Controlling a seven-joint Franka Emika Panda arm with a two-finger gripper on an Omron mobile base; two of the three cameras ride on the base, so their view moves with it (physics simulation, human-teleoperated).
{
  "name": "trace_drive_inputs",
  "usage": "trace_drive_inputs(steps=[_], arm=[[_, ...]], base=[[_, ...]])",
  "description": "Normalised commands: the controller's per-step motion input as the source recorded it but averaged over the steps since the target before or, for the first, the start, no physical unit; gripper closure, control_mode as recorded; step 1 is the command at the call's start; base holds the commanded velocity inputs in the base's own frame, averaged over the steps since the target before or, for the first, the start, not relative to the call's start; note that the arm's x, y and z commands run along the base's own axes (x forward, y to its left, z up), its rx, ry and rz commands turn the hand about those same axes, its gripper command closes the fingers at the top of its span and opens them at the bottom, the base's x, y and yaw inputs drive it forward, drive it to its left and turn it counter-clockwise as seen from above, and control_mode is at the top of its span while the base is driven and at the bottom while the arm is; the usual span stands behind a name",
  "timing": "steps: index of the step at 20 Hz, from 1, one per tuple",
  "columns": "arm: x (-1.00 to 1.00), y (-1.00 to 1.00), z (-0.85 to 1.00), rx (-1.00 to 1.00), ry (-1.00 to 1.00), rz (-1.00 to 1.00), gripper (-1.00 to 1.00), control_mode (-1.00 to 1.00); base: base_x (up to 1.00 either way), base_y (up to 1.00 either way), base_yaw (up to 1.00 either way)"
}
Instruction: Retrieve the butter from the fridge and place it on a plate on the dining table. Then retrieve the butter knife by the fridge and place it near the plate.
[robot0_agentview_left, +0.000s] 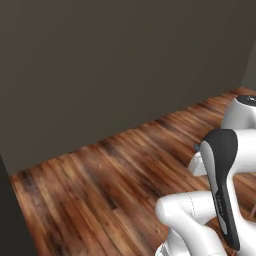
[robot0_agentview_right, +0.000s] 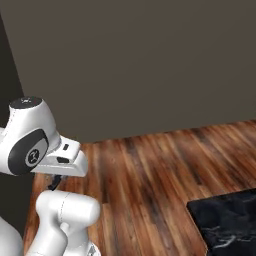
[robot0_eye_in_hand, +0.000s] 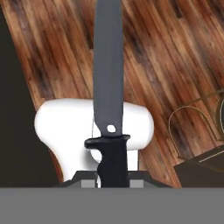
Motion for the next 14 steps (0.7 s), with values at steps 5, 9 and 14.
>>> trace_drive_inputs(steps=[5, 9, 14], arm=[[0.00, 0.00, 0.00, 0.00, 0.00, 0.00, 1.00, 1.00], [0.00, 0.00, 0.00, 0.00, 0.00, 0.00, 1.00, 1.00], [0.00, 0.00, 0.00, 0.00, 0.00, 0.00, 1.00, 1.00]], base=[[1.00, 0.44, -0.27], [1.00, 0.50, -0.35], [1.00, 0.58, -0.47]])
